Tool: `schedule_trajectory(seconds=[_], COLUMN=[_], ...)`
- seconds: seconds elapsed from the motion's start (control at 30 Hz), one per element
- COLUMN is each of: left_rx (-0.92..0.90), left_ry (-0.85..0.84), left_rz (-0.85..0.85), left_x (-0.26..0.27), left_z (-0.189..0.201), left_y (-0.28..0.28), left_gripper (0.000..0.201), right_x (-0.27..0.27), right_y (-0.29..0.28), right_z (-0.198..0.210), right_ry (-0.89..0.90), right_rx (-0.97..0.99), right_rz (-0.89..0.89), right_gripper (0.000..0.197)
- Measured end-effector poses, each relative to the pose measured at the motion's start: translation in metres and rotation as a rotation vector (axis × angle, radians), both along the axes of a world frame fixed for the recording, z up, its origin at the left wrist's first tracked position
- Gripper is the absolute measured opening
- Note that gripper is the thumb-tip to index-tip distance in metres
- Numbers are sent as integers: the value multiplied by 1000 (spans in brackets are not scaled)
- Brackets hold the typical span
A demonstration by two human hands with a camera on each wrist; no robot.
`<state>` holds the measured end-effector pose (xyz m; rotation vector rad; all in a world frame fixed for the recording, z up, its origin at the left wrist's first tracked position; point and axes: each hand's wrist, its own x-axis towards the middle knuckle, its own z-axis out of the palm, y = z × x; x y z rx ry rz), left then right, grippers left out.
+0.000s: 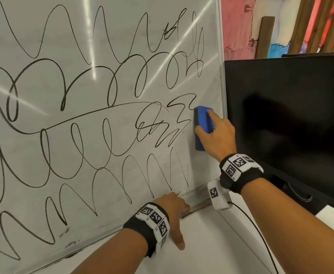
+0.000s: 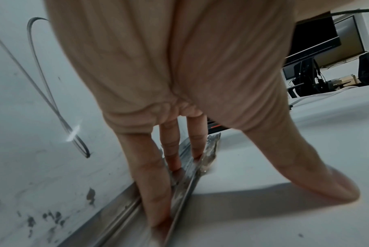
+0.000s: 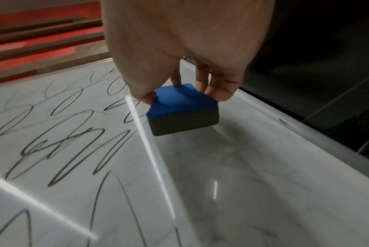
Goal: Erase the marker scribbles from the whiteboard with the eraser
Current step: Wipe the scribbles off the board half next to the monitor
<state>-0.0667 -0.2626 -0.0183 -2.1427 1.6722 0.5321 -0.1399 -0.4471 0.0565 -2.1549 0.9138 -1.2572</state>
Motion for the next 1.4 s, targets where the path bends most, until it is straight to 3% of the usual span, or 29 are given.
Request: schedule_trajectory(seconds=[0.13,0.27,0.4,0.6,0.83,1.0,1.23,1.4], left_rx=[4,6,15,8,-8,10,43,46], left_ry=[-5,11,11,24,32,33,21,10], left_rz=[-14,-7,-8,-17,-24,-24,-32,-53], left_x=[0,-1,0,0,4,3,1,1], left_z=[1,3,2,6,2,3,7,9], left_y=[1,2,2,1,1,1,-1,-1], left_gripper=[113,111,111,109,109,109,107,107], right_x=[-7,0,5,4,-1,7,3,15], right_y=[0,-4,-1,-6,-13,-15,-14,-18], right_z=[-10,4,5,12,3,26,17,45], right_ry=[32,-50,3,0,16,-22,-11,-25], right_rx=[-16,-40,-131,-184,-167,-230,-227,-240], right_rz=[-20,-41,31,-13,21,33,27,18], right_gripper=[67,64,65,62,63,64,62,65])
